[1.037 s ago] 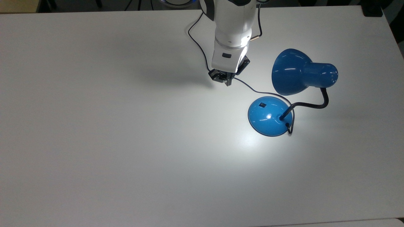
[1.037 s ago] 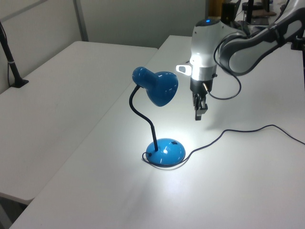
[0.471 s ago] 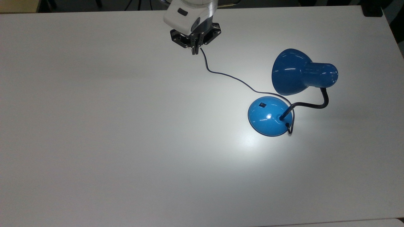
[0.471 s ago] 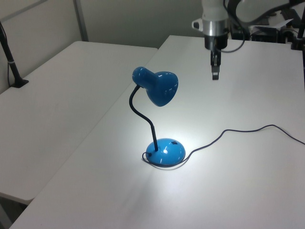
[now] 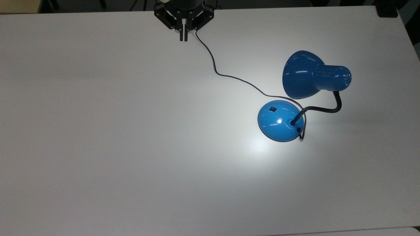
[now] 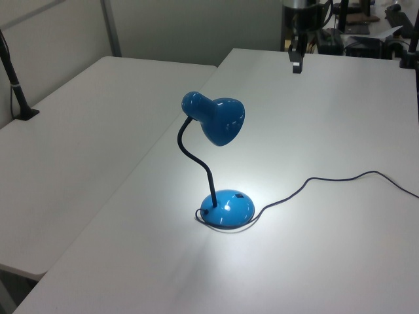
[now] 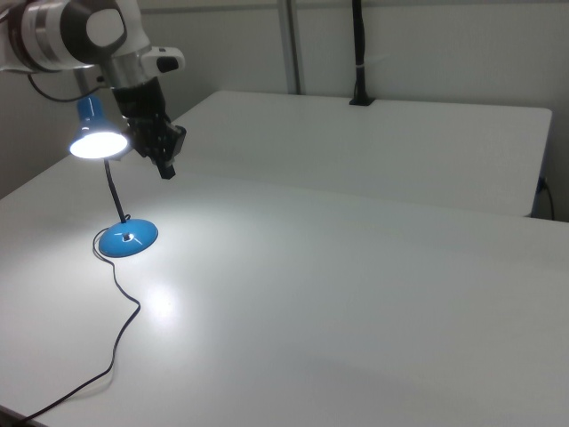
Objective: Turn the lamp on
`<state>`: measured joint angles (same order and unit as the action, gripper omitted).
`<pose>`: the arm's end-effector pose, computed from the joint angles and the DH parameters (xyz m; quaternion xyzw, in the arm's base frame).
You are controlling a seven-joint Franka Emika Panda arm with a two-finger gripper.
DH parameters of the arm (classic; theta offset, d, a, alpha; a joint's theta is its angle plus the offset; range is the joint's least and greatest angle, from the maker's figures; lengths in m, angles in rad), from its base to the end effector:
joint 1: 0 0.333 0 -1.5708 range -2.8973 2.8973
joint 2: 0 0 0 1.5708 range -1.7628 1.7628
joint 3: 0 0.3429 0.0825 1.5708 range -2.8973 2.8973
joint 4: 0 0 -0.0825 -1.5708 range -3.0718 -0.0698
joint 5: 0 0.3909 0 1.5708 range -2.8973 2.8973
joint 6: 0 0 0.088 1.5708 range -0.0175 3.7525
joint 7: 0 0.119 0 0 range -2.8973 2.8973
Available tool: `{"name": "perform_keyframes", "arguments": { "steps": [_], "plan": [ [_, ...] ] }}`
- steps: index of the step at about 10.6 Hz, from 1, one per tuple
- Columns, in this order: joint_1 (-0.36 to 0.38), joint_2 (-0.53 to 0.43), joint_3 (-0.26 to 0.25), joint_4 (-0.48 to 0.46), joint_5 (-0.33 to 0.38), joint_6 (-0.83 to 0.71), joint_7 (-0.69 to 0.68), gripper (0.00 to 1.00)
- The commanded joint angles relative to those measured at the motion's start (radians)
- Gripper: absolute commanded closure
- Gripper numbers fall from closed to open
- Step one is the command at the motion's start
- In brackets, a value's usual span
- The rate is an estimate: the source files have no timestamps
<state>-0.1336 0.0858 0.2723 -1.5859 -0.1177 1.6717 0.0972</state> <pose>0.5930 0.0632 0.5935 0.9986 0.0261 0.0071 0.0465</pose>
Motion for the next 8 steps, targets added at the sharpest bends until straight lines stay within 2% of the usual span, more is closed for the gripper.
{"name": "perform_keyframes", "arguments": {
  "steps": [1, 2, 5, 6, 7, 8],
  "plan": [
    [0.078, -0.052, -0.111, 0.007, 0.000, -0.032, 0.059, 0.93],
    [0.124, -0.054, -0.157, 0.007, 0.001, -0.032, 0.112, 0.93],
    [0.196, -0.075, -0.223, -0.002, 0.004, -0.062, 0.150, 0.90],
    [0.196, -0.075, -0.228, -0.002, 0.013, -0.063, 0.150, 0.85],
    [0.192, -0.074, -0.228, -0.002, 0.033, -0.058, 0.150, 0.70],
    [0.187, -0.074, -0.229, -0.002, 0.036, -0.058, 0.148, 0.60]
  ]
}}
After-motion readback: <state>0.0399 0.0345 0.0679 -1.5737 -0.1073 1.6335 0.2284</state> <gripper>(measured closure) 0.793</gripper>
